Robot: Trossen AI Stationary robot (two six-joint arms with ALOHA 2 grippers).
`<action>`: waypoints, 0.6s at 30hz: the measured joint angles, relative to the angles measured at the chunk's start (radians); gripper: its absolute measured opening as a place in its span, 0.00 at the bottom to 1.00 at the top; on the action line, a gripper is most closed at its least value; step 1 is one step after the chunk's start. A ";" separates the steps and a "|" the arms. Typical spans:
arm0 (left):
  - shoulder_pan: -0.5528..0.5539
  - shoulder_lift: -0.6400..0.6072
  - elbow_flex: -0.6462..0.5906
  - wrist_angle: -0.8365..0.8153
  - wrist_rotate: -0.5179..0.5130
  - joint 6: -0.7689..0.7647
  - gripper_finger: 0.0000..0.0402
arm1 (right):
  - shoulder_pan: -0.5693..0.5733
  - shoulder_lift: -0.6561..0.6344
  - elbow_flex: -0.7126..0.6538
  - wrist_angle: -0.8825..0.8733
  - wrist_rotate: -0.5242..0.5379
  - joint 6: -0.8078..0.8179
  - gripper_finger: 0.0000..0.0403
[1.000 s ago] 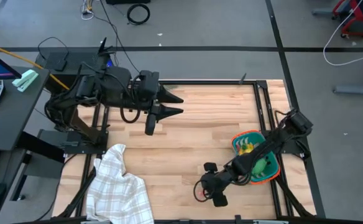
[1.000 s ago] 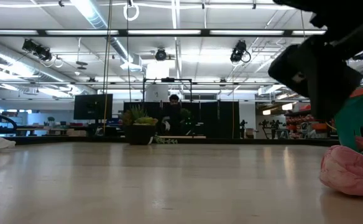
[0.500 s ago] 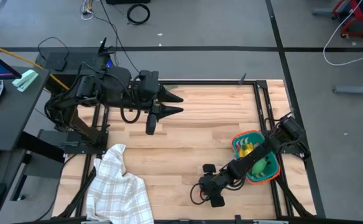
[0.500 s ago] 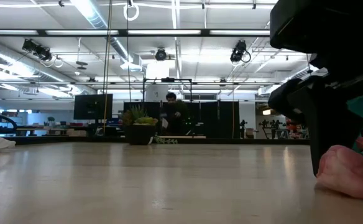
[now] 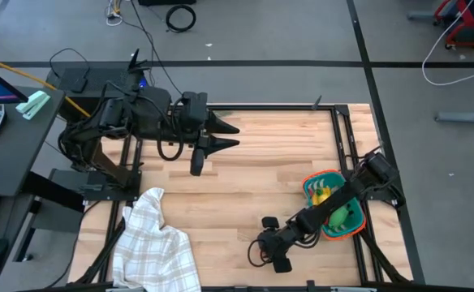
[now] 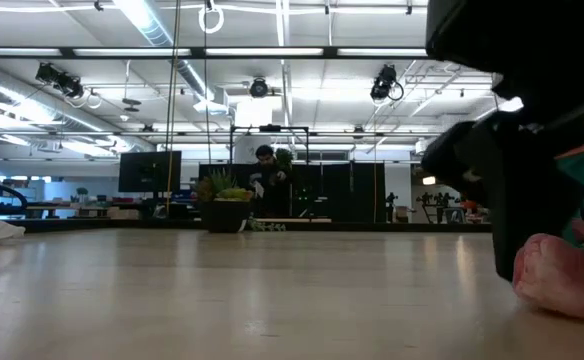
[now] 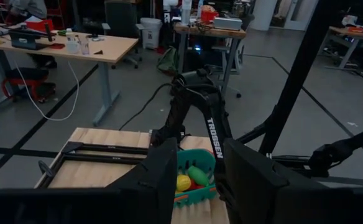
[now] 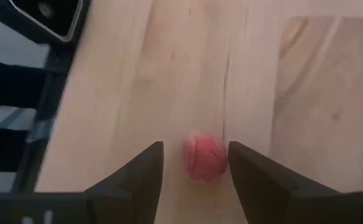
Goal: Pick and placing Produce into tupperware
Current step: Put the pink peach into the blue basket
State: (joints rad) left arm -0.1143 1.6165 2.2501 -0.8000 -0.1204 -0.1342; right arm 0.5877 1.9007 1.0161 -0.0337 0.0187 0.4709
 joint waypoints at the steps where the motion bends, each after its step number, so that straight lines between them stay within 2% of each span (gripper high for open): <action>1: 0.000 0.000 0.000 0.000 0.000 0.000 0.34 | 0.000 0.004 0.000 0.000 -0.002 0.000 0.47; 8: 0.000 0.000 0.000 0.001 0.000 0.000 0.34 | 0.005 0.006 0.000 0.011 0.011 -0.012 0.47; 11: 0.000 0.000 0.000 0.001 0.000 0.000 0.33 | 0.005 0.011 0.000 0.001 0.010 -0.013 0.43; 14: 0.000 0.000 0.000 0.001 0.000 0.000 0.33 | 0.005 0.011 0.000 -0.006 0.009 -0.013 0.32; 18: 0.000 0.000 0.000 0.001 -0.002 0.000 0.33 | -0.006 0.010 0.000 -0.006 0.006 -0.002 0.10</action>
State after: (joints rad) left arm -0.1143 1.6165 2.2501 -0.7990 -0.1223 -0.1345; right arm 0.5816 1.9111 1.0161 -0.0400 0.0251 0.4685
